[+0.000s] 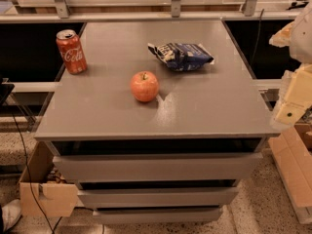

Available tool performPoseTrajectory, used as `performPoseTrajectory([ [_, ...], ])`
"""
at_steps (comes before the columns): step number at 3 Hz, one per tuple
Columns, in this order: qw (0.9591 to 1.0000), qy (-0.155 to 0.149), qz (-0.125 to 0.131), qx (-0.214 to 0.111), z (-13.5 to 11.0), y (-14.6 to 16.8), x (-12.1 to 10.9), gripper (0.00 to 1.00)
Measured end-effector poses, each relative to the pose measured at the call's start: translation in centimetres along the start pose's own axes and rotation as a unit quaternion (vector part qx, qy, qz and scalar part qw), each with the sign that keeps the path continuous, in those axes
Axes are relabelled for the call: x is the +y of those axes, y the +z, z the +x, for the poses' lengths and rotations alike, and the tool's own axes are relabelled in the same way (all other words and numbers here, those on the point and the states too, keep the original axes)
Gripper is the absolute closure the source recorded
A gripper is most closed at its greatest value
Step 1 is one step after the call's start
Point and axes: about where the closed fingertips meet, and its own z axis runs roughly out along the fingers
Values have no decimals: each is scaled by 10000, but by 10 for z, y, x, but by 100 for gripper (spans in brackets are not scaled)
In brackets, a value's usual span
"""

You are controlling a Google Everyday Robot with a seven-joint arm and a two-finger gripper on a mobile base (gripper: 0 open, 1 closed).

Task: Move apple near coke can

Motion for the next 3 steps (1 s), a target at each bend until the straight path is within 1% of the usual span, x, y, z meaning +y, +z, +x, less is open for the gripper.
performPoseTrajectory([
  [1, 10000, 0, 1, 0, 0, 0, 0, 0],
  [2, 9990, 254, 111, -354, -10, 5, -4, 0],
  [3, 9911, 841, 318, -980, -33, 19, -6, 0],
])
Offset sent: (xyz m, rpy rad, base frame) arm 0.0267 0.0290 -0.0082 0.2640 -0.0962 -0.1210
